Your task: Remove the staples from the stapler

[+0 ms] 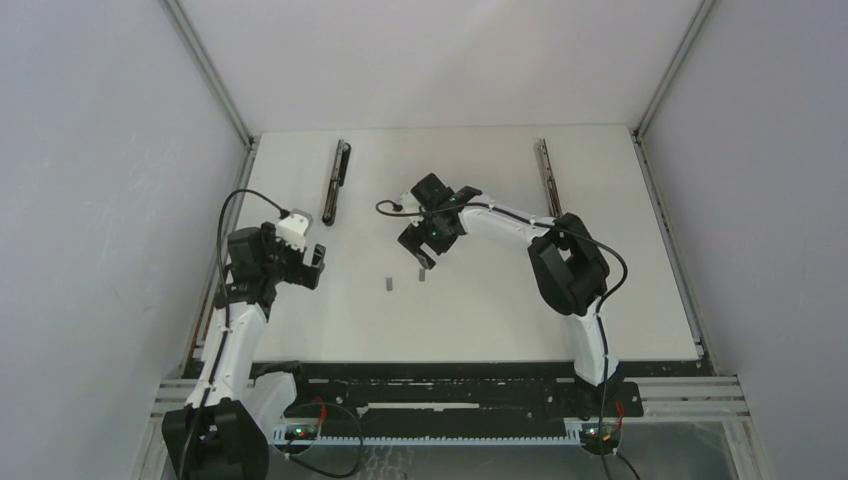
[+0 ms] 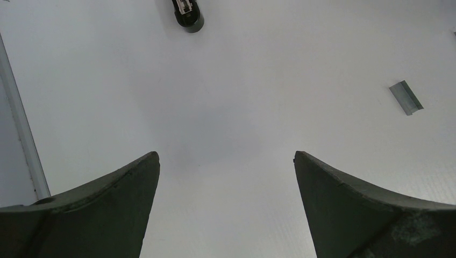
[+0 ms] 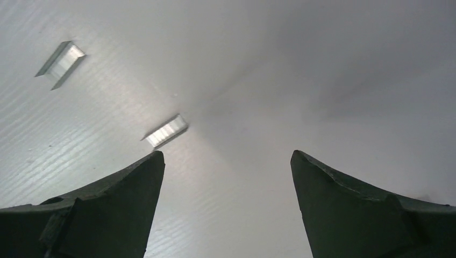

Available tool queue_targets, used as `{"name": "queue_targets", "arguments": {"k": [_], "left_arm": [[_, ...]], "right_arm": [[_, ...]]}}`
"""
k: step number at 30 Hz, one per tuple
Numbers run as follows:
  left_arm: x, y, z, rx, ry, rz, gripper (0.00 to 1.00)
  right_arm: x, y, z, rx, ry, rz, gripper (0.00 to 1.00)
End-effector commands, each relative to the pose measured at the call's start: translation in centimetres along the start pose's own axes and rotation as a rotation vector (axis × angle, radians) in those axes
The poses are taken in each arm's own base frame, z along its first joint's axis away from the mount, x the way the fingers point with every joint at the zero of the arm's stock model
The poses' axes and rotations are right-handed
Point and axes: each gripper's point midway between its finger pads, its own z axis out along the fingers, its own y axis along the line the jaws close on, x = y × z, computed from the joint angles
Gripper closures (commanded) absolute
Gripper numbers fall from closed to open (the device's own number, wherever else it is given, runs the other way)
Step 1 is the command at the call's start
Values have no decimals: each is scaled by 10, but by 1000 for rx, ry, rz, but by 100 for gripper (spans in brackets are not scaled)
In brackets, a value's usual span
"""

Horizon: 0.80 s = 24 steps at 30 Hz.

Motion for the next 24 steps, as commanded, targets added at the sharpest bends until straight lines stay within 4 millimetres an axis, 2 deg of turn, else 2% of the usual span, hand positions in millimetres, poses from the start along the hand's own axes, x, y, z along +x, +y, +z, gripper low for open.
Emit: {"name": "queue_targets", "arguments": {"k": [1,9,24], "left_arm": [[-9,4,-3,-8,-35,25,0],[-9,4,-3,-4,-37,26,0],[-10,4,-4,-6,-42,29,0]], "right_arm": [[-12,17,-1,-28,-18,-45,12],[-1,14,8,0,30,-70,12],[1,7,15,35,47,-71,13]]}}
